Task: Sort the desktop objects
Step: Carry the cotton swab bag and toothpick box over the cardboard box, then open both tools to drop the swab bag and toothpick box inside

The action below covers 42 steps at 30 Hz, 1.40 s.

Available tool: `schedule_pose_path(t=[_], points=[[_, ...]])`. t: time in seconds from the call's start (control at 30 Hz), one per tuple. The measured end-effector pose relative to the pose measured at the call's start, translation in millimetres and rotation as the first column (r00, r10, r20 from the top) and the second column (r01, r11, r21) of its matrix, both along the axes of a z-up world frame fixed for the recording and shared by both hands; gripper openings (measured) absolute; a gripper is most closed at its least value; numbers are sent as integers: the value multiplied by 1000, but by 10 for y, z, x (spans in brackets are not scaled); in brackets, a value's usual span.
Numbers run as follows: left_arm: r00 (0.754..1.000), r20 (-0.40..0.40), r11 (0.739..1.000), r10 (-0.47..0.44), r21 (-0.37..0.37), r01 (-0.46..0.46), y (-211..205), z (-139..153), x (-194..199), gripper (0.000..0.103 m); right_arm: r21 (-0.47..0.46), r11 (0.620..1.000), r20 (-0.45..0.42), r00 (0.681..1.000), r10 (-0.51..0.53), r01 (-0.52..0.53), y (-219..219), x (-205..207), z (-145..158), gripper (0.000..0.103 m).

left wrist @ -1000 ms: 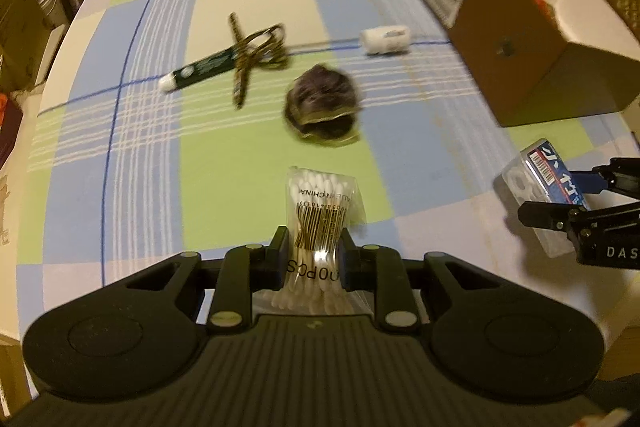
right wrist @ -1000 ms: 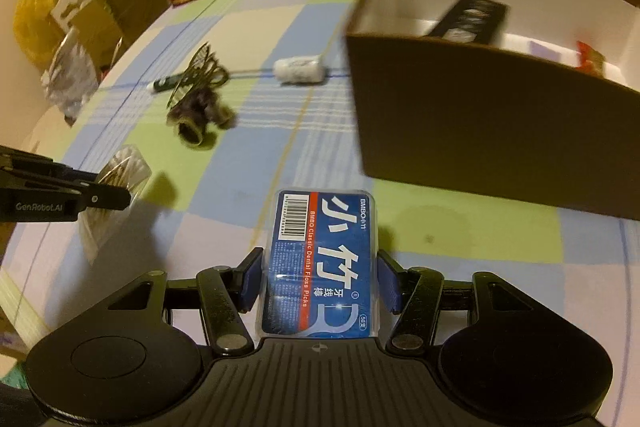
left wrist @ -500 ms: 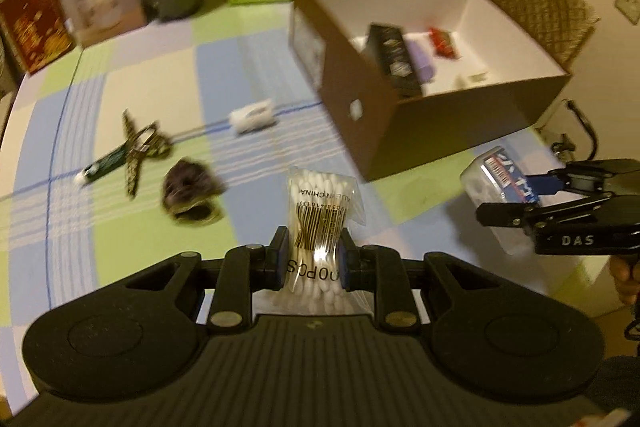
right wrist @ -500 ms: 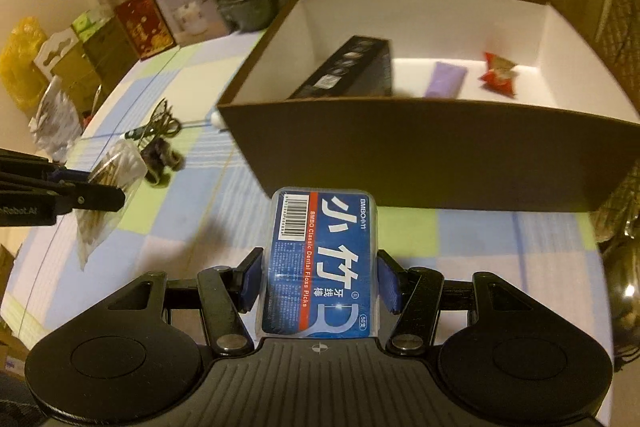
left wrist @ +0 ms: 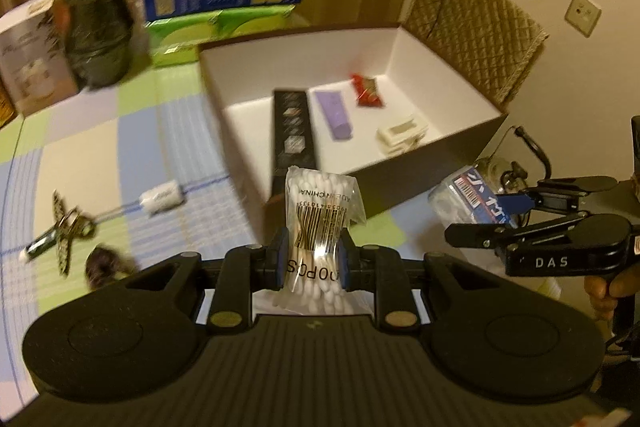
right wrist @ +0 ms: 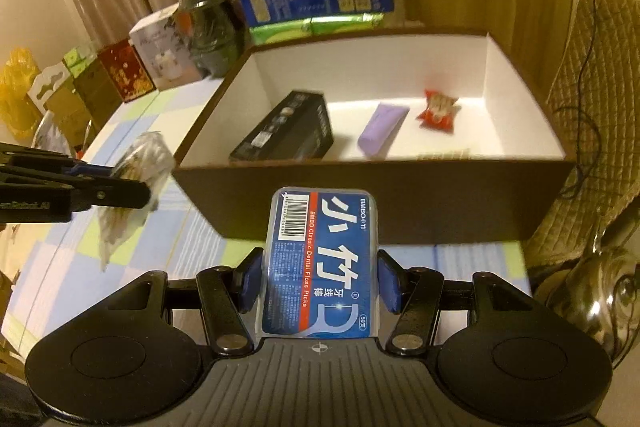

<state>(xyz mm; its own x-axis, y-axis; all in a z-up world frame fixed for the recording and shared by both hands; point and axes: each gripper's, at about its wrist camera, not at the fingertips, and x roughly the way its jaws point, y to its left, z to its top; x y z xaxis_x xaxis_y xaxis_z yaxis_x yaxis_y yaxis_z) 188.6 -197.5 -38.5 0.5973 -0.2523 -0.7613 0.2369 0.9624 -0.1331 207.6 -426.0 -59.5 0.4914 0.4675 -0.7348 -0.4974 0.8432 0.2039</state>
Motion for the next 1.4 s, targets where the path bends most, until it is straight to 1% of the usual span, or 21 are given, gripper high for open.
schedule_pose_path(t=[0.2, 0.33, 0.57, 0.77, 0.97, 1.4], points=[[999, 37, 1000, -22, -11, 22, -311, 79, 283, 19, 11, 1000, 68, 998, 14, -15, -136, 242, 217, 55], [998, 53, 1000, -14, -15, 15, -453, 116, 475, 19, 20, 999, 102, 994, 25, -27, -201, 430, 332, 55], [999, 53, 1000, 3, 6, -4, -637, 82, 850, 19, 15, 999, 124, 992, 26, -28, -247, 830, 378, 55], [999, 40, 999, 20, 35, -21, -753, 7, 1194, 20, 6, 1000, 122, 992, 17, -18, -229, 1158, 329, 55], [1000, -19, 998, 20, 55, -19, -843, -187, 1466, 20, -24, 1000, 83, 996, 16, -14, -199, 1390, 148, 55], [992, -123, 993, 18, 114, -4, -956, -605, 1739, 20, -57, 998, 17, 1000, 16, -15, -197, 1623, -115, 55]])
